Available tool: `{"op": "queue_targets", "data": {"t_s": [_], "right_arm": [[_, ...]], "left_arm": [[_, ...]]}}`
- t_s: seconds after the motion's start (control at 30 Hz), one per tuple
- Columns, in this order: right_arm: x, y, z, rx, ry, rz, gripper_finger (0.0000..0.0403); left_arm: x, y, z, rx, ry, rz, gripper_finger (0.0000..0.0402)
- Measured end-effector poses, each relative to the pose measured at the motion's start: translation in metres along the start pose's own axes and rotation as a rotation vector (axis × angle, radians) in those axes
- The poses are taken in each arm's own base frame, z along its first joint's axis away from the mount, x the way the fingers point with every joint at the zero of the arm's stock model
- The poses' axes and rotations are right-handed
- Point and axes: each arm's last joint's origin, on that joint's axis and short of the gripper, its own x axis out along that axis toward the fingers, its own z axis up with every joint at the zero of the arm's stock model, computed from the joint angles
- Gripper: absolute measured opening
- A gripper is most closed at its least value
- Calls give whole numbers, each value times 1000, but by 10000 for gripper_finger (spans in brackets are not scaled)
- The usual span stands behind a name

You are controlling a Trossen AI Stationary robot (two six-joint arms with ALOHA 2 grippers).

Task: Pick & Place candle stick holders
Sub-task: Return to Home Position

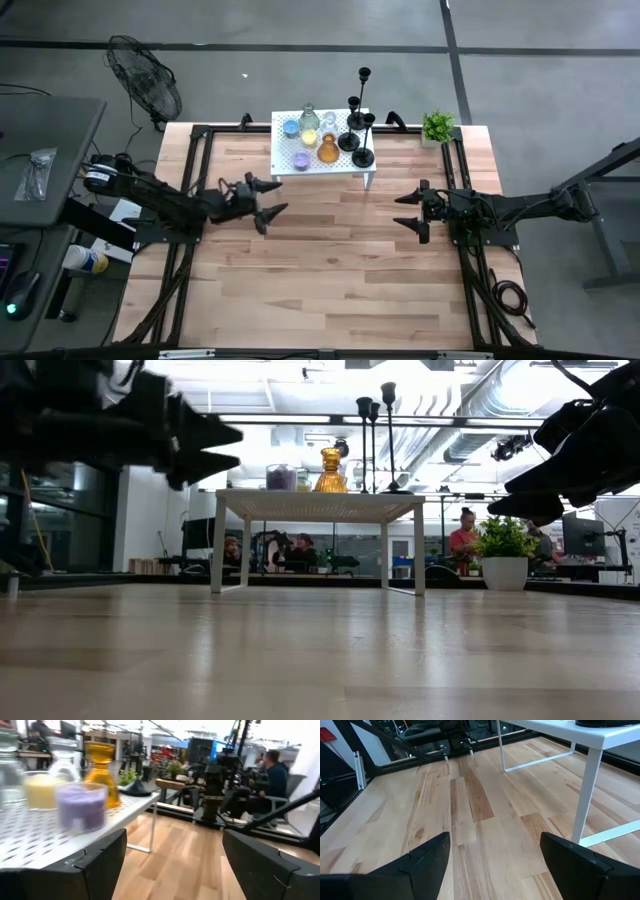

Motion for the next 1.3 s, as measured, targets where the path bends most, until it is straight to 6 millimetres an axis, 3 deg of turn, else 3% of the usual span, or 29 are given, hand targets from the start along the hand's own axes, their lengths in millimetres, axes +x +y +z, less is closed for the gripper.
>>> {"op": "queue_targets", "data": {"t_s": [0.3, 0.57, 0.97, 1.3], "right_arm": [[0, 0, 0, 0, 0, 0, 302], [0, 0, 0, 0, 0, -1, 302], [0, 0, 0, 0, 0, -1, 302], [0, 0, 0, 0, 0, 0, 302]], "left_arm": [[-29, 11, -8, -17, -54, -76, 325], [-42, 14, 16, -65, -185, -77, 325], [-63, 19, 42, 35, -277, -93, 325], [-89, 16, 46, 3, -206, -514, 325]]}}
